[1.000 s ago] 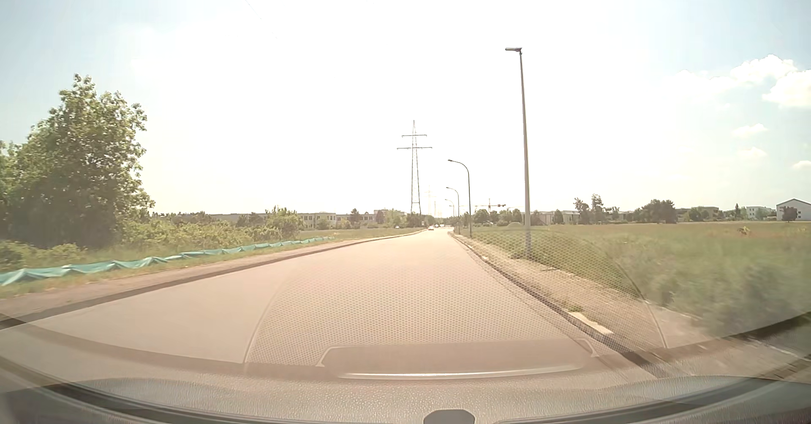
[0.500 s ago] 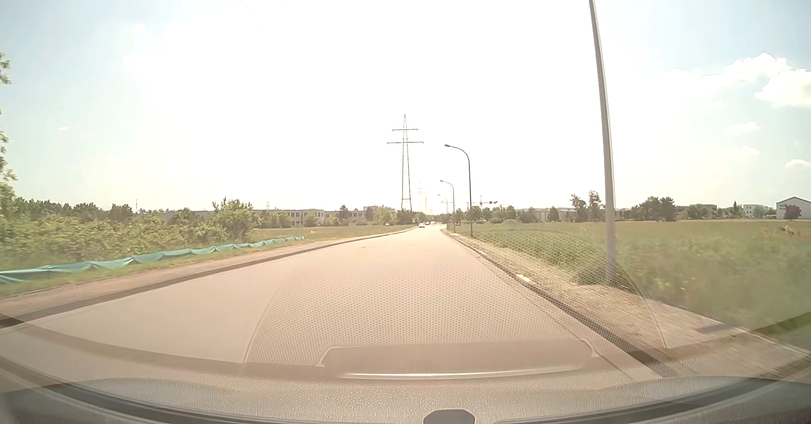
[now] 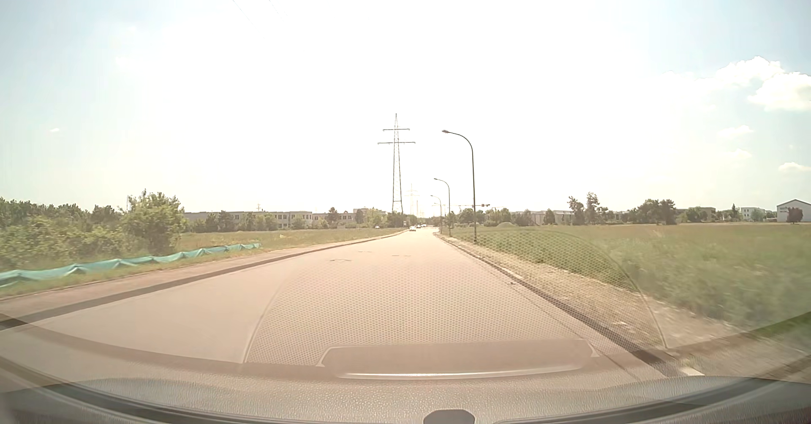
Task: Follow the waypoints while adhering to traffic rules and regulations
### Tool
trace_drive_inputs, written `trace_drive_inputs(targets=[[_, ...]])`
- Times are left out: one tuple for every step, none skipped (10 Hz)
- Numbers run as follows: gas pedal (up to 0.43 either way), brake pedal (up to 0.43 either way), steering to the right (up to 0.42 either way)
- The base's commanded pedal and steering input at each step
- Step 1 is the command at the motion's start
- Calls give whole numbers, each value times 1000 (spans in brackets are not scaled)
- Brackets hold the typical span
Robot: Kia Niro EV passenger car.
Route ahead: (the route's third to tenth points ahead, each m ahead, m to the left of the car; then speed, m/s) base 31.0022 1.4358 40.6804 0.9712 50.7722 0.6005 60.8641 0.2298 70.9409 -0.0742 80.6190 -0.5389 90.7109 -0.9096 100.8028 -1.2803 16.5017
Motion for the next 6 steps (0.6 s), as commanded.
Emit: trace_drive_inputs(targets=[[39,0,10],[67,0,10],[67,0,10],[67,0,10],[67,0,9],[79,0,8]])
